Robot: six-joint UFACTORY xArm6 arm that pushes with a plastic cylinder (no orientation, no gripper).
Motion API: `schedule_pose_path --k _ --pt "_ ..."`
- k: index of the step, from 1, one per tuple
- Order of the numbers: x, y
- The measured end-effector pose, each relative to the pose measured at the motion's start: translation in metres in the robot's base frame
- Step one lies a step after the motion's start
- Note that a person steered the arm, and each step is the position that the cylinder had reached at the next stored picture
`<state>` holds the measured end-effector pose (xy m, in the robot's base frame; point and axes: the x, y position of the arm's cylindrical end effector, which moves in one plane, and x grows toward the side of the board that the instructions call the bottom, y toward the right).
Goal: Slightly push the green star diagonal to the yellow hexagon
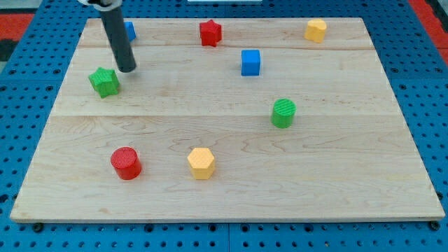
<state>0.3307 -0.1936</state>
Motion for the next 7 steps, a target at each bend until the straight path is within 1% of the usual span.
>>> schedule_pose_path --k 2,3,4,5,6,7 --pt "0.004 -0.036" --pt "0.004 -0.034" --pt "0.024 -0.002" --pt "0.057 0.097" --pt "0.04 0.119" --pt "0.03 0.182"
